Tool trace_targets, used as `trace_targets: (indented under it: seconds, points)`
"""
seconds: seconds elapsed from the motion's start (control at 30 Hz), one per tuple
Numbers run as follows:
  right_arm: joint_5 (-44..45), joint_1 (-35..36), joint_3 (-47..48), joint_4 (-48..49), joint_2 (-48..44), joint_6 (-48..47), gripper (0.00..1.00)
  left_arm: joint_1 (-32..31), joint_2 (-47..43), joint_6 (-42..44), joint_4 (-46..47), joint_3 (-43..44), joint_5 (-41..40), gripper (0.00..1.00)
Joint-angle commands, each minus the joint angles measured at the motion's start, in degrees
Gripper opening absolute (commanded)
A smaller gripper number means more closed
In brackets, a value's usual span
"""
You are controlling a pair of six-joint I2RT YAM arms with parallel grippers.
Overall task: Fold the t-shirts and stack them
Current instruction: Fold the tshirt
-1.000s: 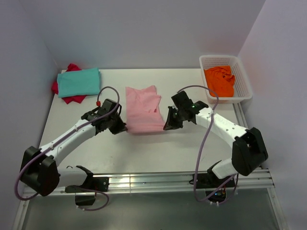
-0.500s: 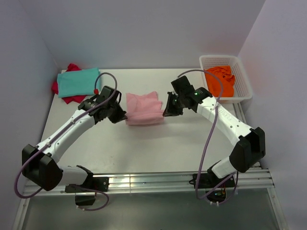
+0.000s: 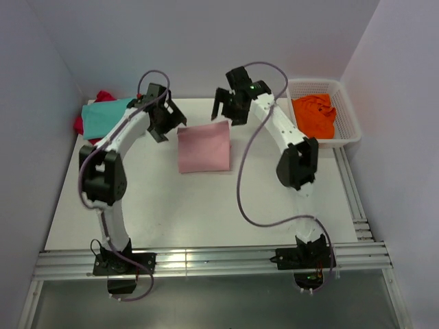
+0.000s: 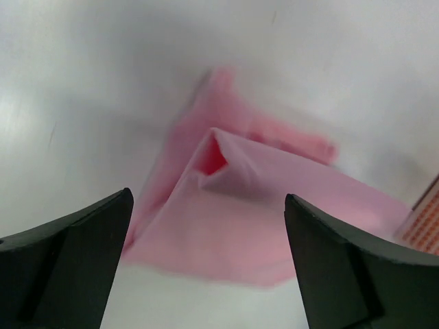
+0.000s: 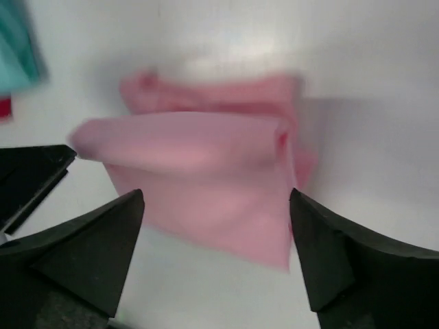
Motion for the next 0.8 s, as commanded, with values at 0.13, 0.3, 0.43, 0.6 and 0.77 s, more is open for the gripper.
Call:
trace_targets:
  seconds: [0.13, 0.3, 0.43, 0.6, 0.77]
  points:
    - [-0.3, -6.6, 11.8, -4.0, 11.6, 4.8, 1.0, 6.7, 22.5, 6.3, -3.5, 30.1, 8.0, 1.0]
    - [-0.5, -6.9, -9.1, 7.3, -2.2, 2.9, 1.0, 7.6, 12.0, 5.0, 5.3, 15.2, 8.1, 0.99]
    - [-0.5, -6.8, -19.3, 7.1, -7.3, 1.3, 1.0, 7.4, 4.4, 5.8, 13.7, 0.9, 11.0, 1.0]
    - [-0.2, -6.9, -31.2, 11.1, -16.8, 1.0, 1.0, 6.9, -2.1, 6.6, 29.8, -19.1, 17.0, 1.0]
    - [0.3, -7.2, -39.2, 11.1, -22.7, 0.7, 1.0, 4.2, -1.7, 7.3, 35.1, -25.8, 16.1, 1.0]
